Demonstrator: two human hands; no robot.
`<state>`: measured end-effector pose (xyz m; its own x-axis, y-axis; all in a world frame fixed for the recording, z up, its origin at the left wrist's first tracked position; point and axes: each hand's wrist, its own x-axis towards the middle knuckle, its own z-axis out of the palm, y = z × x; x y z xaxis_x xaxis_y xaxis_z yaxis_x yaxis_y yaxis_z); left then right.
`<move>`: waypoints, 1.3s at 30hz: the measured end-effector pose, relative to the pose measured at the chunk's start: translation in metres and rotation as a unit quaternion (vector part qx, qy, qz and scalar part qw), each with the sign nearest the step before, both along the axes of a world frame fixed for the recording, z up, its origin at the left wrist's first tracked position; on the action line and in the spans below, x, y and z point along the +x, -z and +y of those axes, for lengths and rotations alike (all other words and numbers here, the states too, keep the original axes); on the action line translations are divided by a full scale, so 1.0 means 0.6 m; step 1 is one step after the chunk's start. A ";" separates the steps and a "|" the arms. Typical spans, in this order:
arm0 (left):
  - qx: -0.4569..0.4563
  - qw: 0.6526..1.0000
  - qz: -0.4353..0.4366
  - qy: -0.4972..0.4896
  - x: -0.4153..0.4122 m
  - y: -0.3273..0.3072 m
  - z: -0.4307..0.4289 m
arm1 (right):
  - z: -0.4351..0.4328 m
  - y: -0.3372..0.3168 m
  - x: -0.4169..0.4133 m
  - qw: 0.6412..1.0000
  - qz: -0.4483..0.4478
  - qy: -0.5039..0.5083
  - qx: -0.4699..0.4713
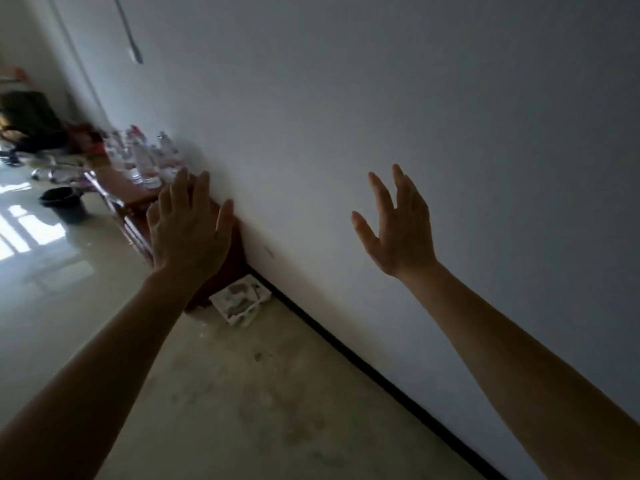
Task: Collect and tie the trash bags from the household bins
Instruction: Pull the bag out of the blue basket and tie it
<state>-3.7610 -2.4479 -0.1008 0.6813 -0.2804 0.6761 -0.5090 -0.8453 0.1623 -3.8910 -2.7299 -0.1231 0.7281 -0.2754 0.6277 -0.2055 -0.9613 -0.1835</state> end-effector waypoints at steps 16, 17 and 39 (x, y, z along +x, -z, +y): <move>0.085 0.965 0.084 -0.234 0.536 0.052 0.516 | 0.526 0.038 0.819 0.961 0.041 -0.271 0.017; 0.094 0.961 0.083 -0.248 0.576 0.042 0.556 | 0.569 0.031 0.875 0.956 0.051 -0.289 0.021; 0.079 0.943 0.115 -0.302 1.257 0.029 1.266 | 1.314 0.007 1.653 0.916 0.095 -0.390 -0.013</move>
